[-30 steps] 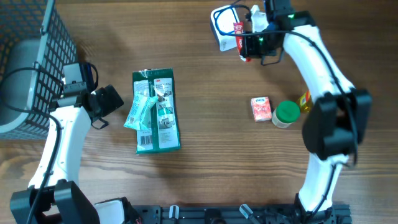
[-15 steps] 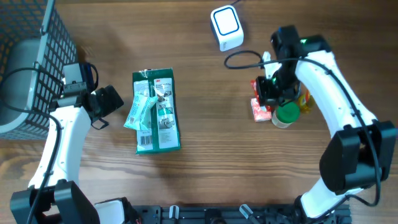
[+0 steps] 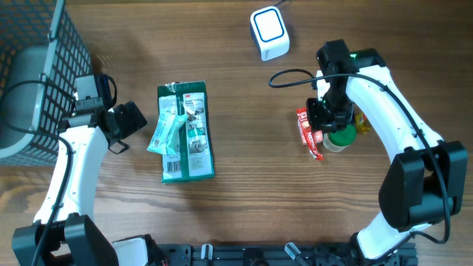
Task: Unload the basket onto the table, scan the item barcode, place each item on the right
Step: 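Lower the red stick and release it beside the jar, then move the right gripper left and grasp the pale green wipes pouch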
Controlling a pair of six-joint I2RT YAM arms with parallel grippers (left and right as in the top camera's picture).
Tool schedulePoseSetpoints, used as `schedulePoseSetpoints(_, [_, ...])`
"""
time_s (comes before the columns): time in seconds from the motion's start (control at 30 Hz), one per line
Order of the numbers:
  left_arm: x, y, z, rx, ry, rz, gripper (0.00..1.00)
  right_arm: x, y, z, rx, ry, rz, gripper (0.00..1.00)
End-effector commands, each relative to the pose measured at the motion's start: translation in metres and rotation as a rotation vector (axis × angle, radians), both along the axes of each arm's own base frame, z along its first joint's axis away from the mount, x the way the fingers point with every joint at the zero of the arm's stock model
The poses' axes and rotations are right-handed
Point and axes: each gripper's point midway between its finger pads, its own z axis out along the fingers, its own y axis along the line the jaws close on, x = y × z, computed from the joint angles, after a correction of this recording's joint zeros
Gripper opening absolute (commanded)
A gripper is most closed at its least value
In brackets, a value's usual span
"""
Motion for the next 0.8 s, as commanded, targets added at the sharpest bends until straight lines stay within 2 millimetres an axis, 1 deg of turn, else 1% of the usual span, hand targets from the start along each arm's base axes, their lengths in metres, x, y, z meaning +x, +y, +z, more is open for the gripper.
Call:
schedulePoseSetpoints(0.0, [0.004, 0.002, 0.008, 0.004, -0.025, 0.003, 1.0, -0.001, -0.001, -0.001, -0.024, 0.002, -0.011, 0.3])
schedulePoseSetpoints(0.03, [0.004, 0.002, 0.008, 0.004, -0.025, 0.003, 1.0, 0.0, 0.002, -0.001, -0.018, -0.004, -0.014, 0.3])
schedulePoseSetpoints(0.13, [0.004, 0.002, 0.008, 0.004, -0.025, 0.003, 1.0, 0.006, 0.04, 0.0, 0.112, -0.039, 0.025, 0.28])
schedulePoseSetpoints(0.17, [0.004, 0.002, 0.008, 0.004, -0.025, 0.003, 1.0, 0.008, 0.058, 0.001, 0.15, -0.06, 0.035, 0.28])
schedulePoseSetpoints(0.23, [0.004, 0.002, 0.008, 0.004, -0.025, 0.003, 1.0, 0.017, 0.092, 0.003, 0.184, -0.124, 0.001, 0.29])
schedulePoseSetpoints(0.3, [0.004, 0.002, 0.008, 0.004, -0.025, 0.003, 1.0, 0.025, 0.124, 0.008, 0.256, -0.175, -0.022, 0.3])
schedulePoseSetpoints(0.33, [0.004, 0.002, 0.008, 0.004, -0.025, 0.003, 1.0, 0.031, 0.16, 0.016, 0.352, -0.213, -0.049, 0.57])
schedulePoseSetpoints(0.37, [0.004, 0.002, 0.008, 0.004, -0.025, 0.003, 1.0, 0.033, 0.191, 0.022, 0.43, -0.239, -0.05, 0.7])
schedulePoseSetpoints(0.4, [0.004, 0.002, 0.008, 0.004, -0.025, 0.003, 1.0, 0.033, 0.218, 0.029, 0.503, -0.267, -0.027, 0.69])
schedulePoseSetpoints(0.43, [0.004, 0.002, 0.008, 0.004, -0.025, 0.003, 1.0, 0.032, 0.239, 0.034, 0.554, -0.29, -0.004, 0.69])
schedulePoseSetpoints(0.47, [0.004, 0.002, 0.008, 0.004, -0.025, 0.003, 1.0, 0.031, 0.254, 0.037, 0.585, -0.309, 0.007, 0.69])
schedulePoseSetpoints(0.5, [0.004, 0.002, 0.008, 0.004, -0.025, 0.003, 1.0, 0.028, 0.277, 0.039, 0.622, -0.336, 0.027, 0.68])
schedulePoseSetpoints(0.57, [0.004, 0.002, 0.008, 0.004, -0.025, 0.003, 1.0, 0.025, 0.298, 0.034, 0.635, -0.357, 0.017, 0.68])
schedulePoseSetpoints(0.6, [0.004, 0.002, 0.008, 0.004, -0.025, 0.003, 1.0, 0.023, 0.312, 0.025, 0.633, -0.369, 0.01, 0.68])
schedulePoseSetpoints(0.63, [0.004, 0.002, 0.008, 0.004, -0.025, 0.003, 1.0, 0.022, 0.32, 0.018, 0.628, -0.378, 0.009, 0.68])
schedulePoseSetpoints(0.7, [0.004, 0.002, 0.008, 0.004, -0.025, 0.003, 1.0, 0.018, 0.343, -0.001, 0.631, -0.407, 0.039, 0.68])
schedulePoseSetpoints(0.77, [0.004, 0.002, 0.008, 0.004, -0.025, 0.003, 1.0, 0.013, 0.36, -0.016, 0.645, -0.416, 0.061, 0.65])
